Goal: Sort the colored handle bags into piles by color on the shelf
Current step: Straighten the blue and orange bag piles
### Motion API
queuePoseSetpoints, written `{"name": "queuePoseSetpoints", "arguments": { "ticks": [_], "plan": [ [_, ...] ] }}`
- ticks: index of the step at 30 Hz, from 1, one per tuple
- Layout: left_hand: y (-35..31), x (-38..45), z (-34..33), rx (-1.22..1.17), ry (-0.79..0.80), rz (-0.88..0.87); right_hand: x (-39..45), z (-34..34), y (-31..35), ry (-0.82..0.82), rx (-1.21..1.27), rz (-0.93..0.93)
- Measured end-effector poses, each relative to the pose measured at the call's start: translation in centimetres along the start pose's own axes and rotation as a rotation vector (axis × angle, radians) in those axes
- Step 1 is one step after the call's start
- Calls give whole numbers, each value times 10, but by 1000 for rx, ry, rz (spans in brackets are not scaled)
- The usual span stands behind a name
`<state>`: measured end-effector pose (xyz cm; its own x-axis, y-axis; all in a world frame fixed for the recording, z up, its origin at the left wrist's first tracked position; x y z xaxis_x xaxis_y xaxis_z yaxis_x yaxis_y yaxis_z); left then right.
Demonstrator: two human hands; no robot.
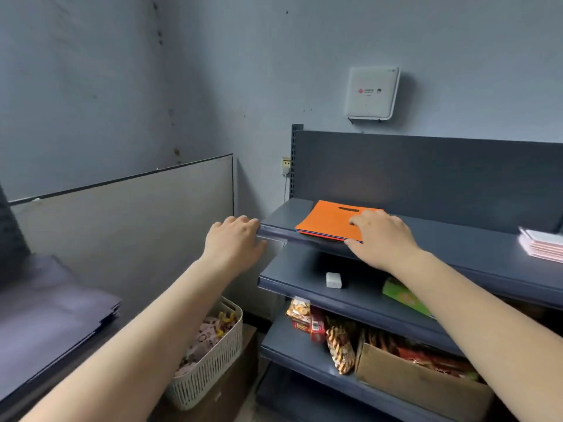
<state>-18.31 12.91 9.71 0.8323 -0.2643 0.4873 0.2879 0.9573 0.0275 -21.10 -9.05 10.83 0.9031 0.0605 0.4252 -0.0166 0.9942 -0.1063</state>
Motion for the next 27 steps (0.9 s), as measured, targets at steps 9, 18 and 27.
{"name": "queuePoseSetpoints", "arguments": {
  "ticks": [9,18,27],
  "plan": [
    [-70,116,-106,-159,88,-99,68,-72,-90,67,11,-161],
    [-102,191,-214,-216,211,-171,120,-173,-148,192,116,-319],
    [-117,214,-274,-374,325,-164,128,-247,-198,373,134,-519]
  ]
}}
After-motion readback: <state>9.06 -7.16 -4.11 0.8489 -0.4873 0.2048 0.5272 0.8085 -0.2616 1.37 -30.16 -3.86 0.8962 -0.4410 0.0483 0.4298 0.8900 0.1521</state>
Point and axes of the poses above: each hand's wrist, its own x-axis towards the middle knuckle, its own z-axis out of the back of the hand, y = z × x, the point moved 10 cm from there along x, towards the middle knuckle, and after that the axes turned 4 degrees about -y, right-handed, at the moved point
